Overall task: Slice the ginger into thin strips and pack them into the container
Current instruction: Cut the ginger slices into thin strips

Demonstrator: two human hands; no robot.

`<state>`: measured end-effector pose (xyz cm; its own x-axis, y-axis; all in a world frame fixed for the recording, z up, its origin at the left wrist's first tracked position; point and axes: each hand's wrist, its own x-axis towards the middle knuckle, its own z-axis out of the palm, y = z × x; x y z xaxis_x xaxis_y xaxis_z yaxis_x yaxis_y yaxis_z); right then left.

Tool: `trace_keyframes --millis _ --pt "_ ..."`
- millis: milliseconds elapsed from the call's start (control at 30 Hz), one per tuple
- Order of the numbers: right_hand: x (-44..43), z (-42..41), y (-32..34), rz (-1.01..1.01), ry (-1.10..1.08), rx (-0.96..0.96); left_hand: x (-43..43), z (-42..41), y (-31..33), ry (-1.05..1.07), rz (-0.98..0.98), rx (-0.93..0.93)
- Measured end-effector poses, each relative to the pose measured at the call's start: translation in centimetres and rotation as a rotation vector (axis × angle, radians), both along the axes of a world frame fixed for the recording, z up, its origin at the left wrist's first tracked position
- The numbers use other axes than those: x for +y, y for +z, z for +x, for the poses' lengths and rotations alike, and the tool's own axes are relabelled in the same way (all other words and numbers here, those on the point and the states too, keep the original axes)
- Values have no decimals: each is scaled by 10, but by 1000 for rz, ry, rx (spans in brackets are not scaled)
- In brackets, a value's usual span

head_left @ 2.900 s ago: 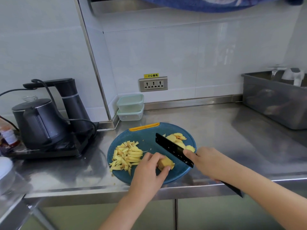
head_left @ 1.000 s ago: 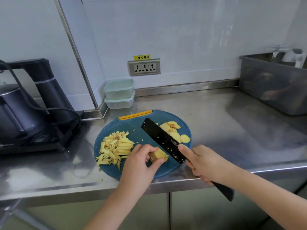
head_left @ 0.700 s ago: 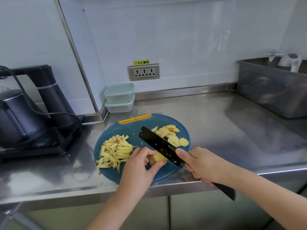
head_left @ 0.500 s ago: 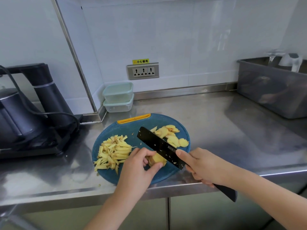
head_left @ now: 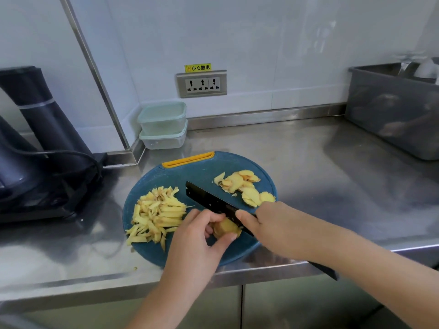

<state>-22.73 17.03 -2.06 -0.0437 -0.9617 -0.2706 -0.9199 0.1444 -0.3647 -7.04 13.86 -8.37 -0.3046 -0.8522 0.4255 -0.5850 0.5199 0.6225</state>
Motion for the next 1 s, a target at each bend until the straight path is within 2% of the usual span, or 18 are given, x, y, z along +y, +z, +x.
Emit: trace_keyframes --millis 133,333,533,1000 --pt "-3 3 -10 -44 -73 -92 2 1 1 -1 1 -6" --pt "15 -11 -11 98 -235 -644 4 1 0 20 -3 7" --pt "18 -16 -10 66 -167 -634 5 2 4 18 17 2" --pt "16 -14 -12 39 -163 -581 5 0 4 -10 -11 -16"
